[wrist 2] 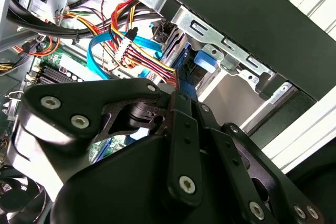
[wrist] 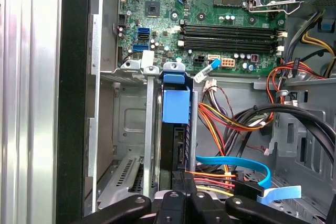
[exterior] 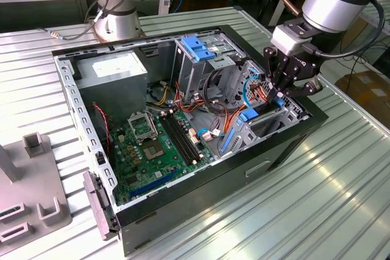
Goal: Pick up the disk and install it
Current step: 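Insert the first disk wire, then insert the second disk wire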
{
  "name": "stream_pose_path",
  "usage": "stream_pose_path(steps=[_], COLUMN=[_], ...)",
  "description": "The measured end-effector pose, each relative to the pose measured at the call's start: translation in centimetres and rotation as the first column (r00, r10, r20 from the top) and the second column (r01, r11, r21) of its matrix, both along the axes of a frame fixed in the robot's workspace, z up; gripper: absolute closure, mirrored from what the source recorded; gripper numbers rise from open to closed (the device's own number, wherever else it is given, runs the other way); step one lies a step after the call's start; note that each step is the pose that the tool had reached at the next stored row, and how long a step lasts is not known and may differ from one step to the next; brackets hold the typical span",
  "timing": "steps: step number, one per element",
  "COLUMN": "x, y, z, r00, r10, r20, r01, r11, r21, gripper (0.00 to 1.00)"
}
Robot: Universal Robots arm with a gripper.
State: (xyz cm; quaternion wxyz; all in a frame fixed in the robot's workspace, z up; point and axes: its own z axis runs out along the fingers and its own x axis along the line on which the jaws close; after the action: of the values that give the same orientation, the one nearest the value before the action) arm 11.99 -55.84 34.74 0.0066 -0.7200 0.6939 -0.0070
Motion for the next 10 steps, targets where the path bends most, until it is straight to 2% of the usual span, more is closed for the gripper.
stream_pose_path(steps=[10], x=[0.00], y=[0.00], z=[0.03], r00=[1.0000], r10=[0.000], r20=[0.0000], r01=[0.000], r11=[1.0000], r21=[0.0003], gripper=[0.89])
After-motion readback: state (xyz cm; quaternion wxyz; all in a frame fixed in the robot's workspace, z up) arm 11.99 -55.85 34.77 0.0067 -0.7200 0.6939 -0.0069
